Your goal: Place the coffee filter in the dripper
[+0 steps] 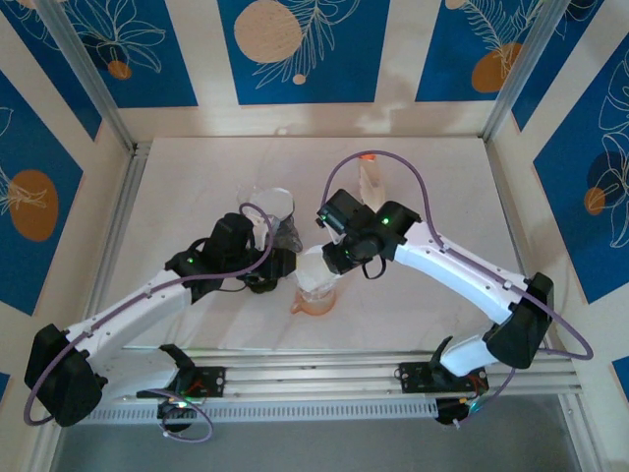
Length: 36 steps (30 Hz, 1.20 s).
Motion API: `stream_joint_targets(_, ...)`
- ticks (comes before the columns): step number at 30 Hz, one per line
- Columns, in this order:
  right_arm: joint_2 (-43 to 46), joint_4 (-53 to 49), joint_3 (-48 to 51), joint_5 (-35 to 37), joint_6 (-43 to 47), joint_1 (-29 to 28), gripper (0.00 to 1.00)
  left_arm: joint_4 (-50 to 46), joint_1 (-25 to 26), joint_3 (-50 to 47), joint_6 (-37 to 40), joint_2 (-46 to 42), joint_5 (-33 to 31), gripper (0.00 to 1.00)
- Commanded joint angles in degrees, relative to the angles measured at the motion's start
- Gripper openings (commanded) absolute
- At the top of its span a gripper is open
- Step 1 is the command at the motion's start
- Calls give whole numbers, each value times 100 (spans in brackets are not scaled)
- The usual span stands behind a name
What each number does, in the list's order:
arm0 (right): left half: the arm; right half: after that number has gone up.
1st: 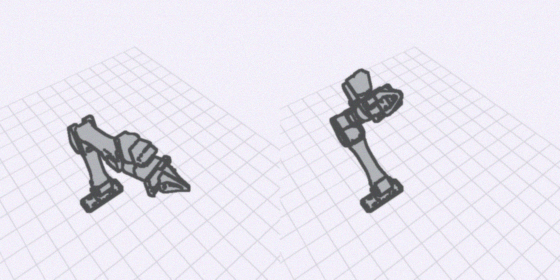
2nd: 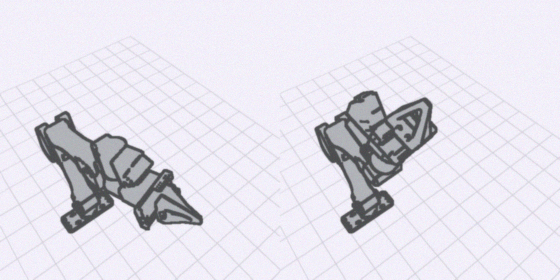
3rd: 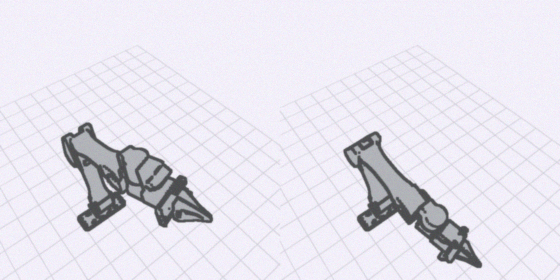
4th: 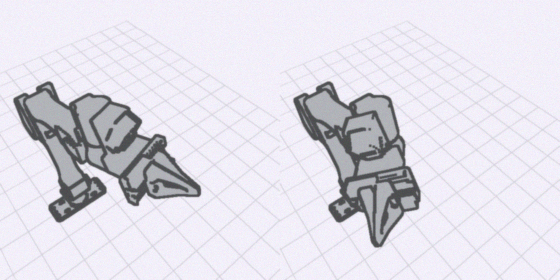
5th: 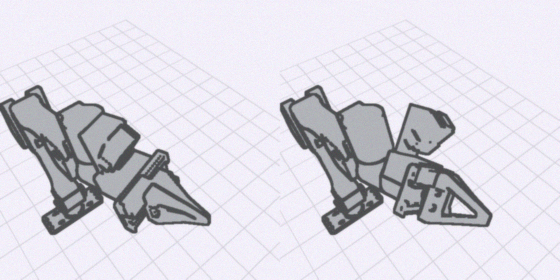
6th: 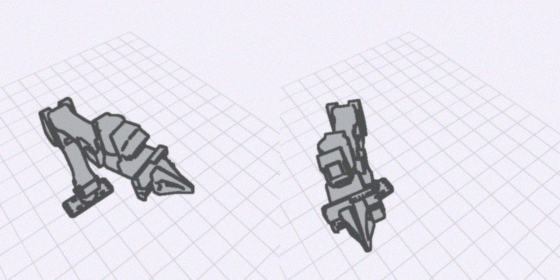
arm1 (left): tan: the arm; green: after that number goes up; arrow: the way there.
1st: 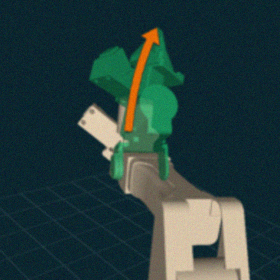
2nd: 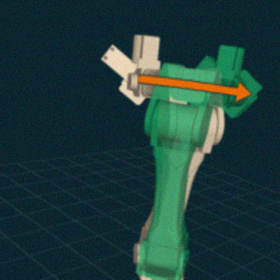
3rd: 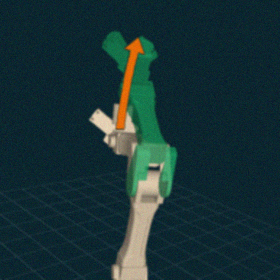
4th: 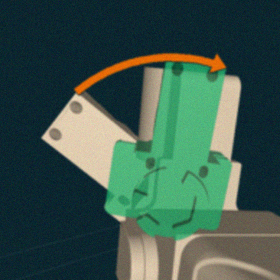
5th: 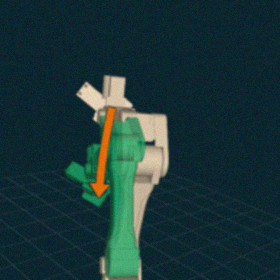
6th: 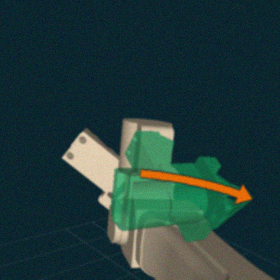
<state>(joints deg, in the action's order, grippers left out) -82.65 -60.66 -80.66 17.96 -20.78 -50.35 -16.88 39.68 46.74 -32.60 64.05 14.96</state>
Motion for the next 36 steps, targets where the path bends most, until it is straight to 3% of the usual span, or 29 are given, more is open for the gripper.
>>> stream_joint_targets(1,-34,-24,-177,-33,4,-18,13,20,63,19,8,2,16,50)
stream_joint_targets(5,-64,-90,-173,113,36,-74,0,-3,57,45,7,-23,11,51)
stream_joint_targets(11,-223,-164,-120,401,11,-262,0,22,58,2,-24,19,-30,52)
stream_joint_targets(20,-280,-237,-221,613,5,-401,0,212,60,-12,-102,-197,80,64)
stream_joint_targets(29,-254,-233,-194,669,-51,-441,1,103,57,-68,-67,-22,173,45)
stream_joint_targets(32,-195,-235,-203,738,-97,-441,9,105,60,-85,-63,30,211,43)
stream_joint_targets(36,83,-3,-236,742,-138,-410,42,122,63,-104,-66,42,200,42)
